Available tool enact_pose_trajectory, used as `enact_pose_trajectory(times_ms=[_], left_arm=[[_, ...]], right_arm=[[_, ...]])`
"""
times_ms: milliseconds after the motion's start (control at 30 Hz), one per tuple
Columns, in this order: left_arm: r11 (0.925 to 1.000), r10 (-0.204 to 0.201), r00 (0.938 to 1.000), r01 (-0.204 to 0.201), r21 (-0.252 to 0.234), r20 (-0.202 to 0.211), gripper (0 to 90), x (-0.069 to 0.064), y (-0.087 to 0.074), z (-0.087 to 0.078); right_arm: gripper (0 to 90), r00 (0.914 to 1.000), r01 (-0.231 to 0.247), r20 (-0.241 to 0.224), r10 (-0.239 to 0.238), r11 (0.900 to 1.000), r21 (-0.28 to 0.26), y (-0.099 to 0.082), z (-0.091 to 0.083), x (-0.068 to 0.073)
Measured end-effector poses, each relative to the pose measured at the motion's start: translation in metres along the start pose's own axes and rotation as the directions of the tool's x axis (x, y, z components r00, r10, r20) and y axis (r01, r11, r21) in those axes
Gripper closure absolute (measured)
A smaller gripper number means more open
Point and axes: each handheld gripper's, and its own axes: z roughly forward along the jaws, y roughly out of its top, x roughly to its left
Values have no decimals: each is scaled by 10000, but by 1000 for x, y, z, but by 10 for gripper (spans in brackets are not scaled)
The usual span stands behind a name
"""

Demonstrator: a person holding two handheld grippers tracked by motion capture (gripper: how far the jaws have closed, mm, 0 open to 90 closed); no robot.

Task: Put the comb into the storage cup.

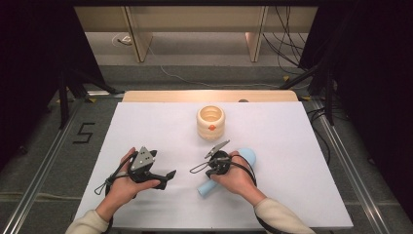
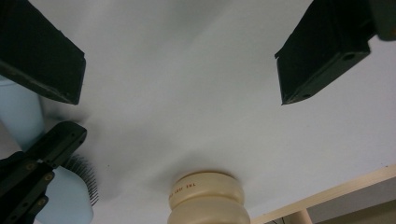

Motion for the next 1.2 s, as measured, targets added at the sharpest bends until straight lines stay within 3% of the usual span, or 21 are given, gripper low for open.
enact_pose_trajectory(times_ms=[200,533,900,1200], left_arm=[[10000,1,10000,-1,-22,5,8,0,0,0],[10000,46,10000,-46,32,36,12,0,0,0],[10000,55,10000,-56,67,44,23,-1,0,0],[10000,29,10000,-29,89,44,27,0,-1,0]], right_arm=[[900,9998,152,-162,-141,9974,710,-11,-9,5],[900,9991,244,-370,-202,9928,1175,-35,-26,5],[900,9995,-248,-146,270,9909,1325,-67,-46,-10],[900,9974,-710,203,689,9885,1334,-79,-55,-22]])
